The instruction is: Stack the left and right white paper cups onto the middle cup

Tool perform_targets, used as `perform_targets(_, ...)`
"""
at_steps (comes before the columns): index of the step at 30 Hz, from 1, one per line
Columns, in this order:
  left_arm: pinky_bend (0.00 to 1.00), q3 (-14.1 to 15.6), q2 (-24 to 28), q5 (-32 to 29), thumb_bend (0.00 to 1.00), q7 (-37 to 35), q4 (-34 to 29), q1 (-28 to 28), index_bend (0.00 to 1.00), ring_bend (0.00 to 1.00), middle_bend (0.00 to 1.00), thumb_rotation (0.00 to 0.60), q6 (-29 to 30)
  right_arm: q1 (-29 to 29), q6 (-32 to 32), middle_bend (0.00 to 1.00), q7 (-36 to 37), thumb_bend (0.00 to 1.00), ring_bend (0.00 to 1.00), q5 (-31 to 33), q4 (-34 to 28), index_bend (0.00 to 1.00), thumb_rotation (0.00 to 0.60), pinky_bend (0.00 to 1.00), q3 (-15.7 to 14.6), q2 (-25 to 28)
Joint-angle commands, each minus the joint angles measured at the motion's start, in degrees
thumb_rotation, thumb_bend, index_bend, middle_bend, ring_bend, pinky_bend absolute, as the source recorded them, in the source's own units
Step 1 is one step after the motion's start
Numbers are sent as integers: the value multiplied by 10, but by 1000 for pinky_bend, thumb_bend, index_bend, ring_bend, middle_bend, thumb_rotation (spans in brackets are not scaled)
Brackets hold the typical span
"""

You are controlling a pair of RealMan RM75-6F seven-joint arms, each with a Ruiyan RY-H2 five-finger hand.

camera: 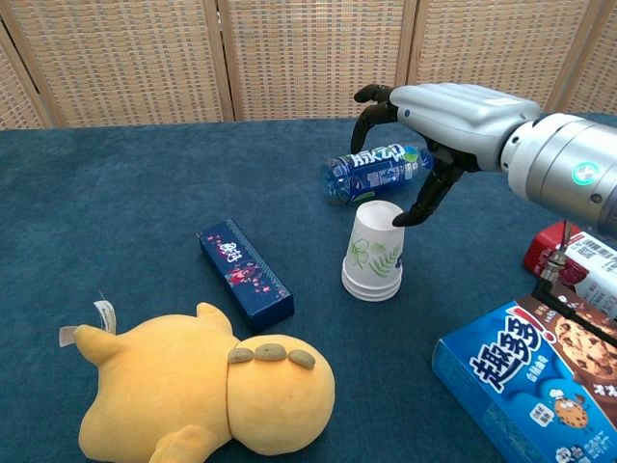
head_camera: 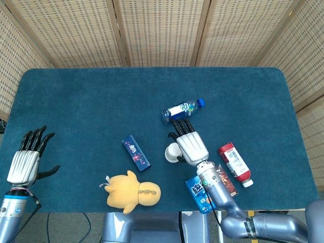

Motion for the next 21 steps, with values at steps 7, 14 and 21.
perform_targets(7,0,0,-1,-1,182,2,3,1,139,0,0,600,-2,-30,25,0,21,182,0,-28,-23,236,600,43,-23,37)
perform_targets(14,0,1,-3,-3,182,8,4,4,96,0,0,600,-2,-95,81,0,85,179,0,-89,-27,144,600,23,-70,98)
perform_targets(21,0,7,-7,-1,182,11,6,12,44,0,0,600,5,-173,148,0,169,176,0,-147,15,85,600,0,-123,152)
